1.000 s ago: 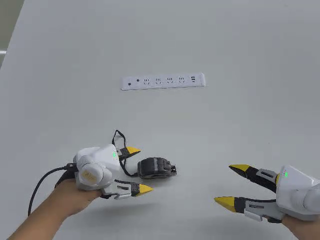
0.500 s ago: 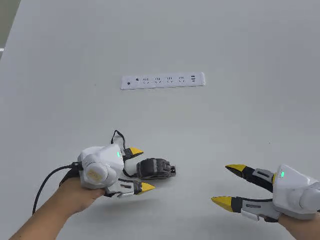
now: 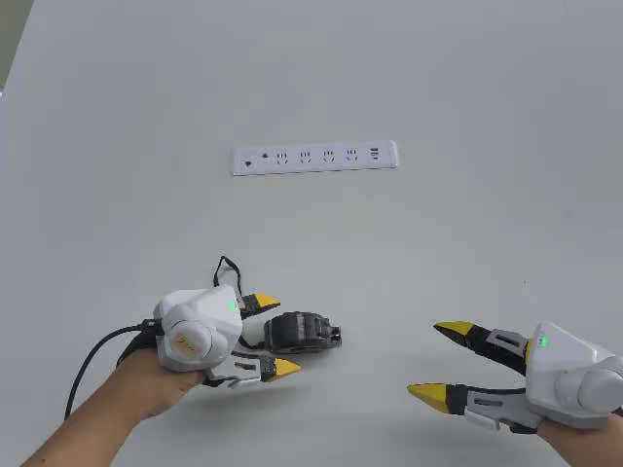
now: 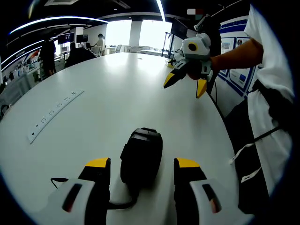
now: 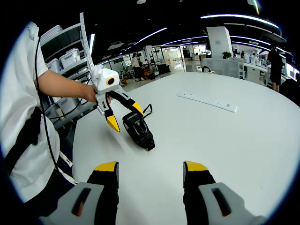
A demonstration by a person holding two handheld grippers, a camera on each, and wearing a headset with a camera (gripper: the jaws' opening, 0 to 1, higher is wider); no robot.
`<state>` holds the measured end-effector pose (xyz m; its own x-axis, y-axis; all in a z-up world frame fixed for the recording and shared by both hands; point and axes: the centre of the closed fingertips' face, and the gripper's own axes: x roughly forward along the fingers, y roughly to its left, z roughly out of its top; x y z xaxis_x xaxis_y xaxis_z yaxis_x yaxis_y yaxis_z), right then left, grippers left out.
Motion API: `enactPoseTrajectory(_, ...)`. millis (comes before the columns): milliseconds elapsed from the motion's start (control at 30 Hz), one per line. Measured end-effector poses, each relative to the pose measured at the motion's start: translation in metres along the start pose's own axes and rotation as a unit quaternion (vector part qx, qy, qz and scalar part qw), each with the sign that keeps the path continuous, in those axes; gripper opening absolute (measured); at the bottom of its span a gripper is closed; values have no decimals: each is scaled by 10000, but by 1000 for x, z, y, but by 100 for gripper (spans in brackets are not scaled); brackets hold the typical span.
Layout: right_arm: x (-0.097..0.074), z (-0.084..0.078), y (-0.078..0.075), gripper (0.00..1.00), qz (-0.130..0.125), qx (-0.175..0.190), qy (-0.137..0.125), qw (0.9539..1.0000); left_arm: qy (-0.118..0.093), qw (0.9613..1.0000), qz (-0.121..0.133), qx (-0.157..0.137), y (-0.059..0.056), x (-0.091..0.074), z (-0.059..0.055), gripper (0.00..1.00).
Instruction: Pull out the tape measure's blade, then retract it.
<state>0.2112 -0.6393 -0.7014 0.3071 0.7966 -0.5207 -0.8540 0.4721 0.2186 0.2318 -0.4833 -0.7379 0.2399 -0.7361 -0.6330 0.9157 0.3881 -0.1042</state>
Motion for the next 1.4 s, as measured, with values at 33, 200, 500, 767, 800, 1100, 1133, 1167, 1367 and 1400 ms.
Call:
enactPoseTrajectory(33,0,0,0,55,4,2,-1,10000,-1,10000,-4,5,0,0,0,51)
enactPoseTrajectory(200,2,0,-1,55,31,19,-1,10000,3,10000,-18,3,1,4,0,50)
enactPoseTrajectory(500,5,-2,-1,54,58,41,7,10000,18,10000,-38,-29,1,7,-4,47)
enactPoseTrajectory(767,6,-2,-2,54,60,69,10,10000,-2,10000,-38,-78,1,9,-7,43)
enactPoseTrajectory(800,7,-3,-2,54,60,70,14,10000,6,10000,-27,-66,1,10,-7,43)
enactPoseTrajectory(1100,8,-3,-3,53,64,77,24,9999,-29,9999,-66,-82,0,13,-6,38)
enactPoseTrajectory(1133,8,-3,-3,53,62,77,22,9999,-29,9999,-63,-74,0,13,-6,38)
enactPoseTrajectory(1167,8,-3,-3,53,63,78,18,9999,-32,10000,-48,-55,1,13,-5,38)
enactPoseTrajectory(1367,8,-3,-3,53,62,81,26,9999,-46,10000,-46,-28,2,13,-3,34)
enactPoseTrajectory(1400,8,-3,-3,53,62,81,28,9999,-46,10000,-41,-20,2,13,-3,33)
